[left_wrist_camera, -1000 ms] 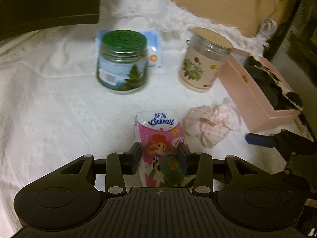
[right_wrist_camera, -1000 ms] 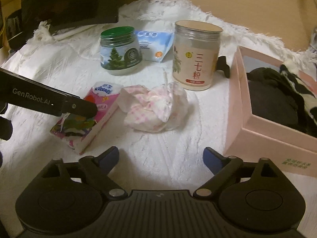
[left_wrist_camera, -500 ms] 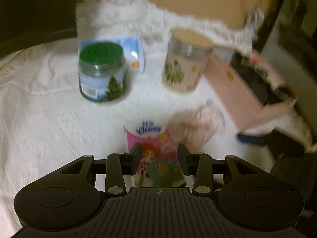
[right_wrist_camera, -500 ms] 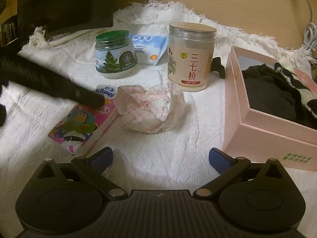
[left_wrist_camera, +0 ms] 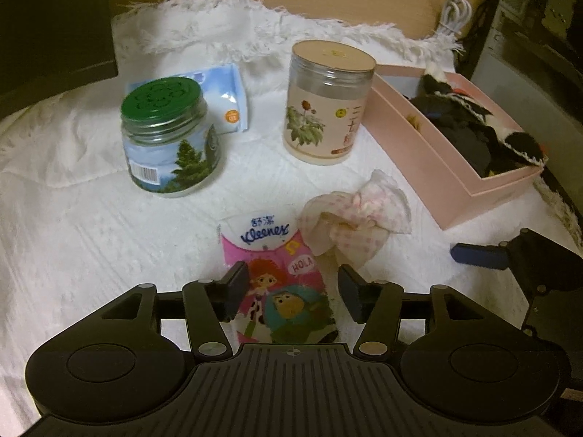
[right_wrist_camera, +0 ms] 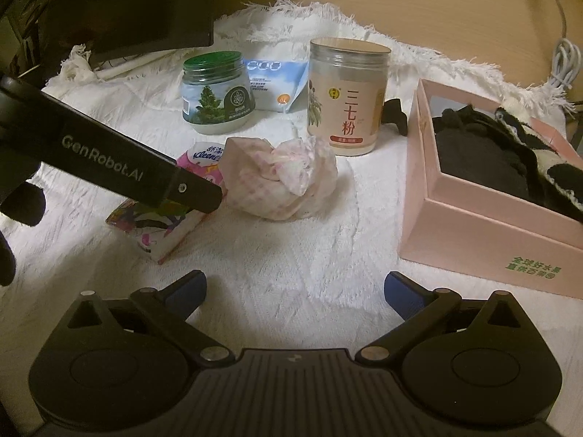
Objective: Organize soft objects
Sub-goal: 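Grasp the pink-checked cloth with the right tool while the left holds the tissue pack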
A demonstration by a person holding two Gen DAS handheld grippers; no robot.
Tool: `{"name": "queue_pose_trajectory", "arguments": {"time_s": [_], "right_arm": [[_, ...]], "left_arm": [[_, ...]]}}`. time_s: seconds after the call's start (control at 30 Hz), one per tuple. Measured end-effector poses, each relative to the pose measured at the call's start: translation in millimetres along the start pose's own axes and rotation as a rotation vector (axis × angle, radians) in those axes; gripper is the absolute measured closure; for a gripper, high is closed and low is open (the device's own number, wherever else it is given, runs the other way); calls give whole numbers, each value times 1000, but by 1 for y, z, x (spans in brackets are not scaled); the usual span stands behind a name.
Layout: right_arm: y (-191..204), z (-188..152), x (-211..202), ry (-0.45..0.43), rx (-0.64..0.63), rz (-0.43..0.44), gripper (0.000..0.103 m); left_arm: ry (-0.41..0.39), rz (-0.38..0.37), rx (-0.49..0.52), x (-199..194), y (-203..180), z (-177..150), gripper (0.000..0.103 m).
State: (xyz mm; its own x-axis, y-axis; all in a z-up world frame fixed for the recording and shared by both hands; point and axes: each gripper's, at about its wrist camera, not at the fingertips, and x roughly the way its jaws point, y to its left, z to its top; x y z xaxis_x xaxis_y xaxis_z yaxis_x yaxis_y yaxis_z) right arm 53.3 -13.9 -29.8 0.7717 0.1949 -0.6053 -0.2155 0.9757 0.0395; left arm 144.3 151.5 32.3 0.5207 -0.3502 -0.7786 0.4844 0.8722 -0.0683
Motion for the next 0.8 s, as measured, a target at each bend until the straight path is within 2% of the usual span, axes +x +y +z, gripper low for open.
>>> {"name": "queue_pose_trajectory", "arguments": {"time_s": [0.1,0.17,0.33,0.43,0.5,0.7,0.77,0.8], "right_arm": [[0,0,0,-1,0,0,0],[0,-1,0,-1,0,0,0],[0,-1,0,-1,0,2,0],[0,0,0,5,0,3,0],[0,0,0,15,3,0,0],[1,2,1,37,-27,18,0],[1,5,2,54,-38,26,0],[1,8,3,70,-47,29,0]], "left_arm": [[-15,82,-8,-3,7,-3,46],[-6,110,-28,-2,16,-6,41],[-4,90,-97,2,35,-6,34],[20,-18,-211,9,49,-3,37],[24,-57,-247,12,50,-3,37],[9,-43,-159,16,29,-3,36],[4,-42,-145,15,29,-3,46],[4,-43,-149,14,31,-4,46]]}}
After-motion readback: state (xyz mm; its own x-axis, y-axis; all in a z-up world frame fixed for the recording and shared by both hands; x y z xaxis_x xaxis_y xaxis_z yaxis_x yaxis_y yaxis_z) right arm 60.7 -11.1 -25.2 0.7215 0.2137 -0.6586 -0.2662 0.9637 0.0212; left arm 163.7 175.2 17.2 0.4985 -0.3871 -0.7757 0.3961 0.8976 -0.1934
